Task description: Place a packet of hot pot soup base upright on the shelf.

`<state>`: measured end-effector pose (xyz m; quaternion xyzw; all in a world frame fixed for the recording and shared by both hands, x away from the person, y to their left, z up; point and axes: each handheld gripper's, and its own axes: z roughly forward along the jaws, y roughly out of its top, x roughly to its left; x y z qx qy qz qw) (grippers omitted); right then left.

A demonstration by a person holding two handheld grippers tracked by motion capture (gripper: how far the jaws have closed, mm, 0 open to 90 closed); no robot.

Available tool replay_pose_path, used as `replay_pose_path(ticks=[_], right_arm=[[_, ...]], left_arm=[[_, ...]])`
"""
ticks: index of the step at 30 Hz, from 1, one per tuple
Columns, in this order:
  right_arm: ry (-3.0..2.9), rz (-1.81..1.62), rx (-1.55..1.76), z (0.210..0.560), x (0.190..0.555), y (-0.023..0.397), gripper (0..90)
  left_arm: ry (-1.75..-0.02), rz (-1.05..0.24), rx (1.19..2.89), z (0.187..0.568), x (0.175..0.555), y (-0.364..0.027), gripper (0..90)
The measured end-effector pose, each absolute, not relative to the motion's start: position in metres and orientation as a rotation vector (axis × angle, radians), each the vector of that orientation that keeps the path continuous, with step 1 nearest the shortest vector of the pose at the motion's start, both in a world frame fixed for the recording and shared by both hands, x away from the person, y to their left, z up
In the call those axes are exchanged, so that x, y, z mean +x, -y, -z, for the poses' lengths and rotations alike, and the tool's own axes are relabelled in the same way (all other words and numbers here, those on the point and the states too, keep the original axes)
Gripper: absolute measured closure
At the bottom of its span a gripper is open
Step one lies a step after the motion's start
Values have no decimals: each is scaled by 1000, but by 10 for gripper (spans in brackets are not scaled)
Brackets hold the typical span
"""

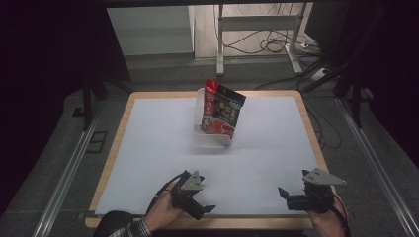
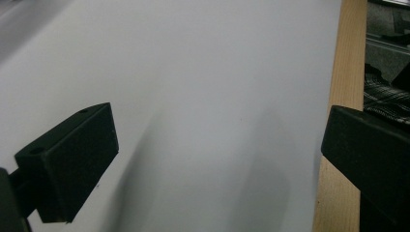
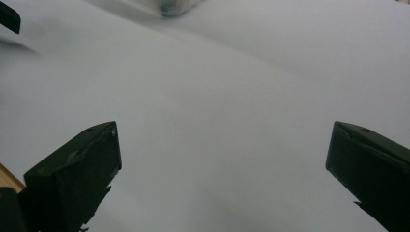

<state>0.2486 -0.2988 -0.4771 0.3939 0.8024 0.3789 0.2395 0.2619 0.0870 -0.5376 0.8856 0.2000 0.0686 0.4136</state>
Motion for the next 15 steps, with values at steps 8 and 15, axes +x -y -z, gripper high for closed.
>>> replay_pose_path(ticks=[8,15], right_arm=[[-2182,-975,1130,482,245,312,0],[-2192,-949,1192,489,245,321,0]], left_arm=[[-502,-174,2233,538,262,-87,0],[-498,-178,2246,538,263,-88,0]])
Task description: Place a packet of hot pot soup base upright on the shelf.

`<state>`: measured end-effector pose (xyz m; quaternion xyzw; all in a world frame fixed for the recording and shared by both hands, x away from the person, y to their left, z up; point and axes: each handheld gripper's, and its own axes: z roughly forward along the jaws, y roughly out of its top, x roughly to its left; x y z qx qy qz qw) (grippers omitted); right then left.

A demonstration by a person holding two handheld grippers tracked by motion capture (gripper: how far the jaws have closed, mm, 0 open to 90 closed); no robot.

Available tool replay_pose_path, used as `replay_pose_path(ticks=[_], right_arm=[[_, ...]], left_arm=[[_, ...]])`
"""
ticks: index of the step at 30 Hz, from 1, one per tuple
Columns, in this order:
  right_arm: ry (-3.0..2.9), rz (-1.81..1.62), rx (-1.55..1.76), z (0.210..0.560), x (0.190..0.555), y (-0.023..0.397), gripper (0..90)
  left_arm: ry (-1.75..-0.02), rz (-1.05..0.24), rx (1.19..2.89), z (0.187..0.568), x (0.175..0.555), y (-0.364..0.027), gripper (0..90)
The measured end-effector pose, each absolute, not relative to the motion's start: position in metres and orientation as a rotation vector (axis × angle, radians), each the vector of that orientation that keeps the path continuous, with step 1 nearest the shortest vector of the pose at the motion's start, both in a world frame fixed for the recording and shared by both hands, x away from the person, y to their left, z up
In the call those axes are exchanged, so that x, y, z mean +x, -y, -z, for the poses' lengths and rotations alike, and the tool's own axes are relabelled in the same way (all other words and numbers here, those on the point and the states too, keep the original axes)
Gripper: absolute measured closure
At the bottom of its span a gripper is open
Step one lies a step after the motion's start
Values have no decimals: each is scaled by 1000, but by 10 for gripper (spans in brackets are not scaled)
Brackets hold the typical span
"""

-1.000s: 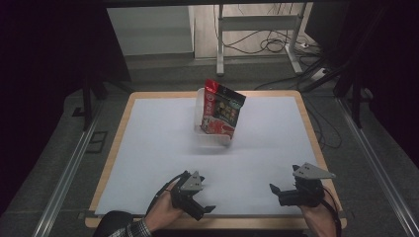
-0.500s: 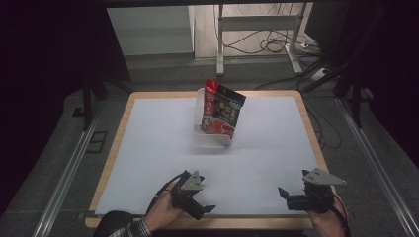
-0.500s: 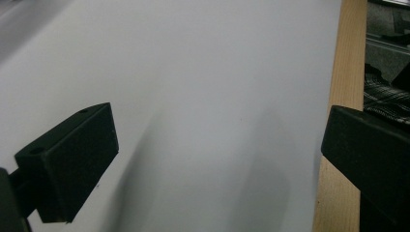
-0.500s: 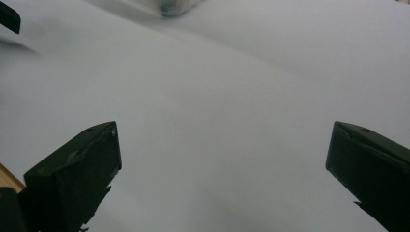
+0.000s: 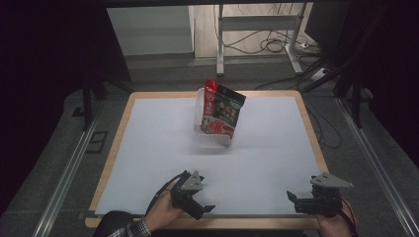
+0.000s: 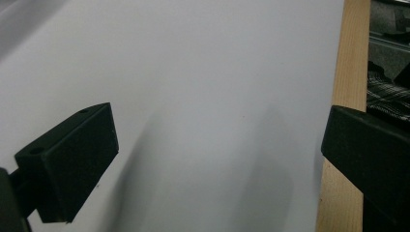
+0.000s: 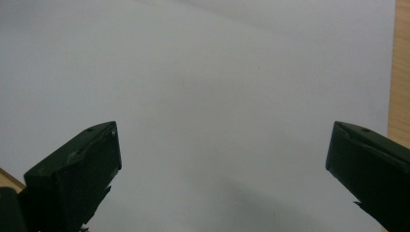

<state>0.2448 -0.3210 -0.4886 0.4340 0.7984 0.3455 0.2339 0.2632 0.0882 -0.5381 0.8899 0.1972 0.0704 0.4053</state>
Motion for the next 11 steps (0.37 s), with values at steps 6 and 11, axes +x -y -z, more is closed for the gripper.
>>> replay_pose_path(ticks=[6,11], right_arm=[[-2201,-920,1215,493,247,325,0],[-2206,-903,1202,493,247,325,0]], left_arm=[[-496,-178,2251,538,264,-88,0],[-494,-181,2251,538,265,-89,0]])
